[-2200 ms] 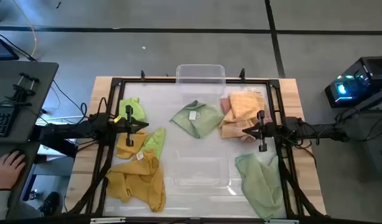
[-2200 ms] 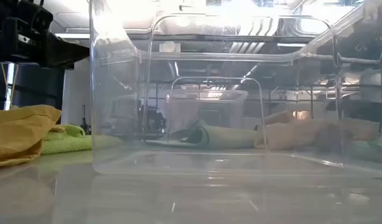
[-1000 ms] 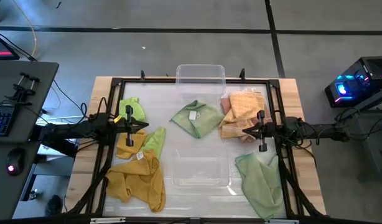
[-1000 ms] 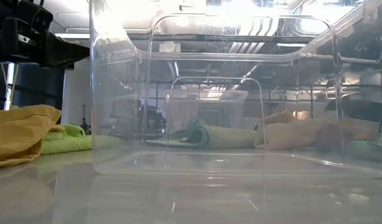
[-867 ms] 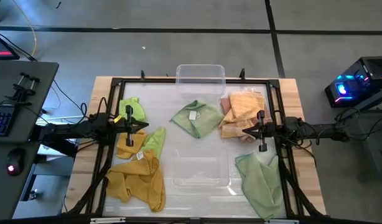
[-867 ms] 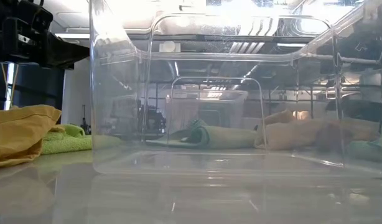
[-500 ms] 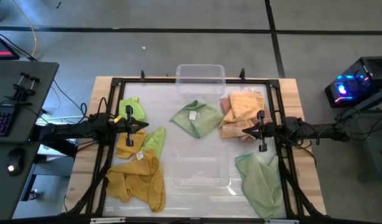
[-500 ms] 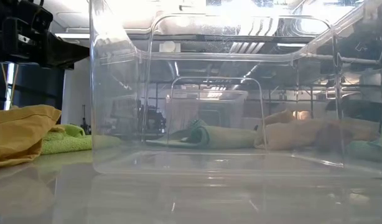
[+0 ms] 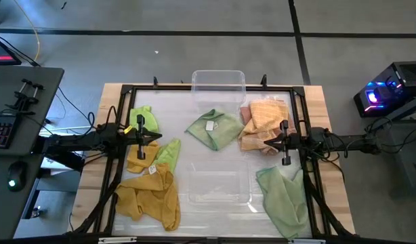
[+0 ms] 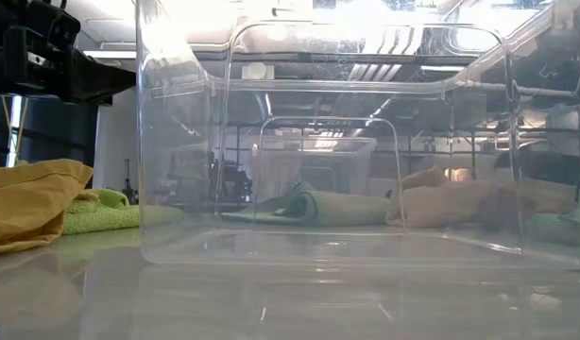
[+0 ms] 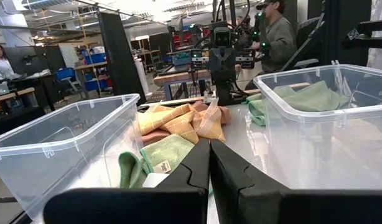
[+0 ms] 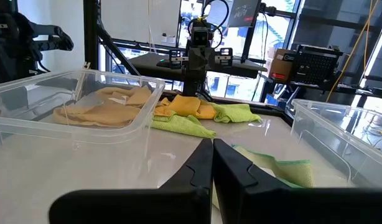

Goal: Sort towels by color in basket

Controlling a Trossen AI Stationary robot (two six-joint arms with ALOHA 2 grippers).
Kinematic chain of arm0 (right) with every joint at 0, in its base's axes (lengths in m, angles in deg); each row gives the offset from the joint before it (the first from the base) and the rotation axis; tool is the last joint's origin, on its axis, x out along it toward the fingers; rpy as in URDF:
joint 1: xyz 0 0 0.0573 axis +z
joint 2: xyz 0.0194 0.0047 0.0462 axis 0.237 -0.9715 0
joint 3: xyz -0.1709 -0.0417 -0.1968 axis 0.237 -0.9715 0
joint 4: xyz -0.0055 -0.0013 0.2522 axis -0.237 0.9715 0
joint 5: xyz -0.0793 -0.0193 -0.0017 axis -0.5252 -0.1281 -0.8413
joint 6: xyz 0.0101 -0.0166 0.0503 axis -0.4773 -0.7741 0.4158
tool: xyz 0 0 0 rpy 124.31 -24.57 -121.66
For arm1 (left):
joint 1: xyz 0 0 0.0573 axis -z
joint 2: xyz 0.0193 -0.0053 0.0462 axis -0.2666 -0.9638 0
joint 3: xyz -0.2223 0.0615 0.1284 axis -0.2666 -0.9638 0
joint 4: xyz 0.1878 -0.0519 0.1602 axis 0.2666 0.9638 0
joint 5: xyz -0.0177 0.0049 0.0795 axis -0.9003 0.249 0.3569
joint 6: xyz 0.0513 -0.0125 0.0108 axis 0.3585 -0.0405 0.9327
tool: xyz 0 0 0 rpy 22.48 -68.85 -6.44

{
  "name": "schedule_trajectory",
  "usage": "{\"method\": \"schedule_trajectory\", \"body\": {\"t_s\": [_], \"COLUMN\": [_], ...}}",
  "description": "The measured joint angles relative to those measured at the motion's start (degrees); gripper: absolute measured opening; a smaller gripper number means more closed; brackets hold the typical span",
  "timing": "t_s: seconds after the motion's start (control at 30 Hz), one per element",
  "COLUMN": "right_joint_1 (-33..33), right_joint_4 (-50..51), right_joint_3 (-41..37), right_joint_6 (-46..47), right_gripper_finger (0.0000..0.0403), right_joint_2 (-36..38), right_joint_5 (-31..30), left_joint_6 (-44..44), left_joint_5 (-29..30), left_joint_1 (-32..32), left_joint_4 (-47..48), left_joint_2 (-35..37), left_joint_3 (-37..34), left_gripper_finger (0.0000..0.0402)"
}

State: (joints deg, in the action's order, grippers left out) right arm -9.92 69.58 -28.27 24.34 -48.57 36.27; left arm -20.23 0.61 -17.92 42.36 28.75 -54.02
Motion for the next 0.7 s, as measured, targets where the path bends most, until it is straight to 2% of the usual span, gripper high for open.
{"method": "schedule_trajectory", "body": {"t_s": [0.7], "right_joint_1": [0.0], "right_joint_4": [-0.8], "right_joint_3": [0.0], "right_joint_6": [-0.5], "right_gripper_finger": [0.0001], "right_joint_2": [0.0], "right_joint_5": [-0.9], "left_joint_6": [0.0], "left_joint_5": [0.0], "left_joint_1": [0.0], "left_joint_4": [0.0], "left_joint_2": [0.0], "left_joint_3": [0.0], "left_gripper_finger": [0.0001]}}
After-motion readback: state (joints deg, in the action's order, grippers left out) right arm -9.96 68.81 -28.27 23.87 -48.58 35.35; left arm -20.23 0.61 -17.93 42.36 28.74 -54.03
